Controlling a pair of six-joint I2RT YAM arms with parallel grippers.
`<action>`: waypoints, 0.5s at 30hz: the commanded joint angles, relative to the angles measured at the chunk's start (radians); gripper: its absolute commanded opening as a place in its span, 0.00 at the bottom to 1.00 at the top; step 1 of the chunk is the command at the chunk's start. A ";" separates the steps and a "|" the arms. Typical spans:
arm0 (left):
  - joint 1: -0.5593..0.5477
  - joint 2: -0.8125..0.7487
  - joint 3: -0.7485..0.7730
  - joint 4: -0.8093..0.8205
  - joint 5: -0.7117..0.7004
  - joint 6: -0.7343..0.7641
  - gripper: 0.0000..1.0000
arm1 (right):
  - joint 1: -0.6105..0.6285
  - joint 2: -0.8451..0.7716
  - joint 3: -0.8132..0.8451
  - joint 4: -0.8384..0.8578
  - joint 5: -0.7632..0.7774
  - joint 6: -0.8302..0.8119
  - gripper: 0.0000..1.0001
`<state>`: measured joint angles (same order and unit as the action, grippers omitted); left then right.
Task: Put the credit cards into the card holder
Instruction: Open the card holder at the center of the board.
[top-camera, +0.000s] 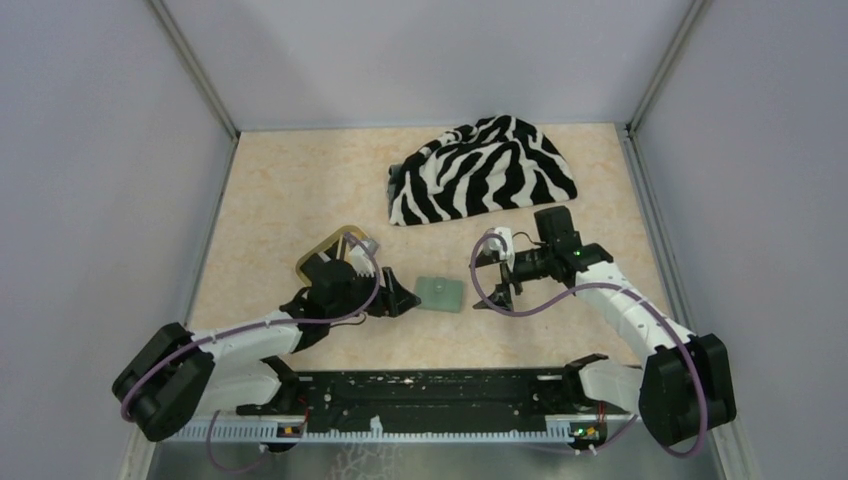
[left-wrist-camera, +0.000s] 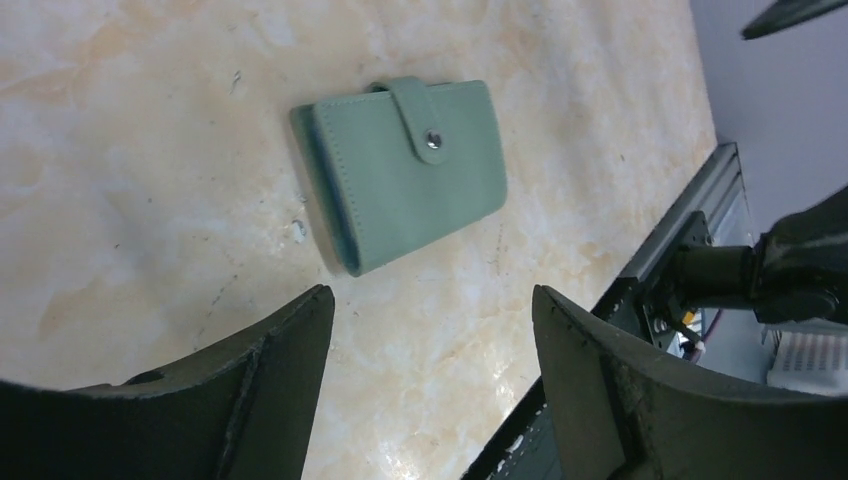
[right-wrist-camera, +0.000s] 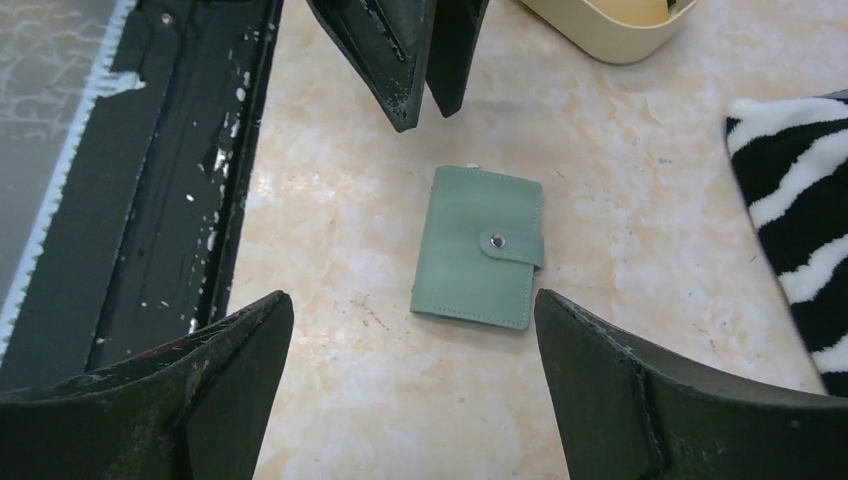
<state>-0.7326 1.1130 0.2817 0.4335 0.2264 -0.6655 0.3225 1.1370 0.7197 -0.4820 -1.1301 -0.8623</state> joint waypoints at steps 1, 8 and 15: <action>-0.004 0.086 0.069 -0.039 -0.072 -0.072 0.78 | 0.020 -0.023 0.017 -0.004 0.050 -0.128 0.89; -0.039 0.300 0.235 -0.194 -0.160 -0.051 0.71 | 0.034 -0.022 0.006 0.014 0.076 -0.127 0.88; -0.047 0.445 0.355 -0.297 -0.167 0.028 0.46 | 0.048 -0.017 -0.002 0.026 0.078 -0.121 0.87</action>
<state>-0.7731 1.5185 0.5915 0.2100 0.0818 -0.6914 0.3523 1.1336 0.7197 -0.4896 -1.0374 -0.9596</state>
